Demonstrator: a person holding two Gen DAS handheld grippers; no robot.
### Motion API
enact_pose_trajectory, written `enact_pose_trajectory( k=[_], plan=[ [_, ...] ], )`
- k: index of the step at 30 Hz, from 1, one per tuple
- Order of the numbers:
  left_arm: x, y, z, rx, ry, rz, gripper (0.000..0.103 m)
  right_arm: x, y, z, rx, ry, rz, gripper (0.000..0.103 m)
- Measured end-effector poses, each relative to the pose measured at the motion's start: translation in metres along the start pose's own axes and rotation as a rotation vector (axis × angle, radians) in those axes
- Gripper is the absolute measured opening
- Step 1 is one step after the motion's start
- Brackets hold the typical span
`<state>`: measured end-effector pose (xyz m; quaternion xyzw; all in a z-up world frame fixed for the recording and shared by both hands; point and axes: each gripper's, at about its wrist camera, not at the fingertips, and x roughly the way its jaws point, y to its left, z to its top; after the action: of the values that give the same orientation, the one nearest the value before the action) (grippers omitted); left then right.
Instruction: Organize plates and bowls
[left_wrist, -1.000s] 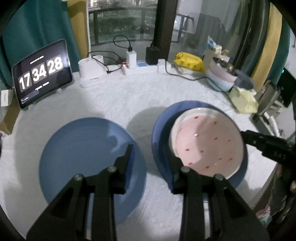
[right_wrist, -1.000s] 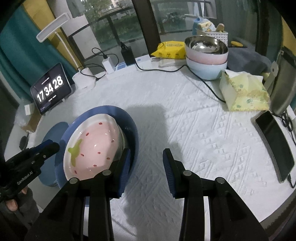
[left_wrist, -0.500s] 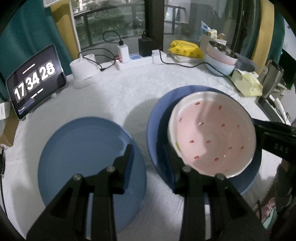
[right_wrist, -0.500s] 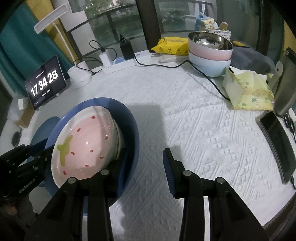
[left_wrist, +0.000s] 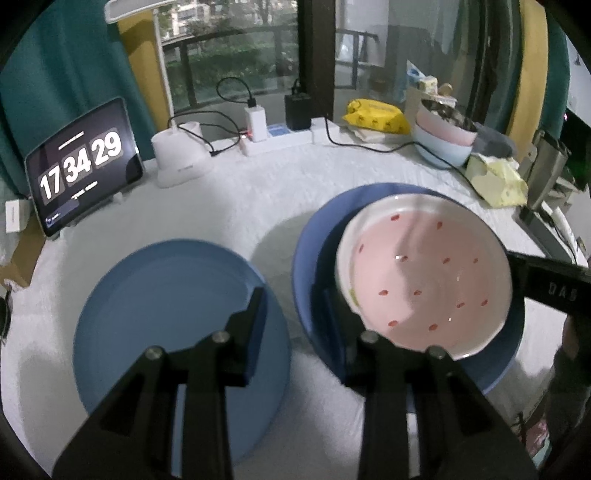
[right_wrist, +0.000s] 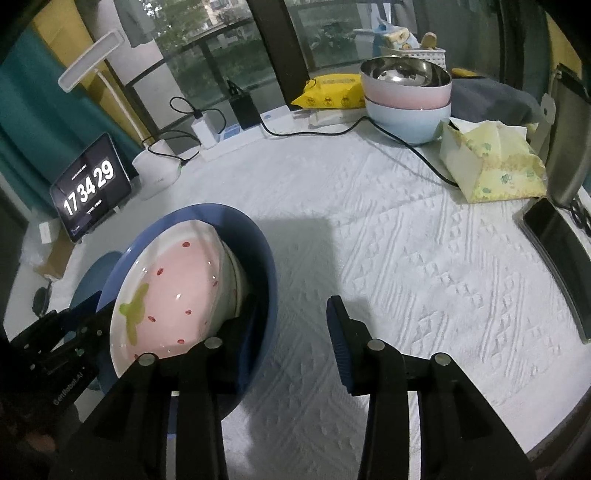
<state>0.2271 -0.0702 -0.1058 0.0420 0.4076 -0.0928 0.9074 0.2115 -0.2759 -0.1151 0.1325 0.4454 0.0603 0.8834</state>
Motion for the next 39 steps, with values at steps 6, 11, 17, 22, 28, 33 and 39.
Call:
enact_pose_trajectory(
  k=[6,11,17,22,28,33,39],
  plan=[
    [-0.004,-0.005,-0.004,-0.008,-0.041,-0.013,0.015,-0.001,0.014,-0.002,-0.027,-0.025,-0.004,0.011],
    [-0.007,-0.004,-0.005,-0.008,-0.056,-0.032,0.015,-0.001,0.011,-0.001,-0.003,-0.027,0.007,0.01],
    [-0.009,-0.006,-0.005,-0.001,-0.059,-0.035,0.015,-0.002,0.011,-0.003,0.0,-0.032,-0.005,0.01],
    [-0.012,-0.007,-0.006,-0.001,-0.063,-0.043,0.015,-0.004,0.01,-0.005,0.006,-0.029,-0.008,0.01],
    [-0.014,-0.01,-0.007,-0.001,-0.057,-0.048,0.015,-0.009,0.008,-0.006,0.002,-0.031,-0.014,0.01],
    [-0.02,-0.014,-0.006,0.001,-0.072,-0.055,0.015,-0.016,0.004,-0.006,0.007,-0.045,-0.019,0.01],
    [-0.029,-0.014,-0.002,-0.002,-0.097,-0.065,0.015,-0.026,0.007,-0.003,0.0,-0.069,-0.021,0.01]
  ],
)
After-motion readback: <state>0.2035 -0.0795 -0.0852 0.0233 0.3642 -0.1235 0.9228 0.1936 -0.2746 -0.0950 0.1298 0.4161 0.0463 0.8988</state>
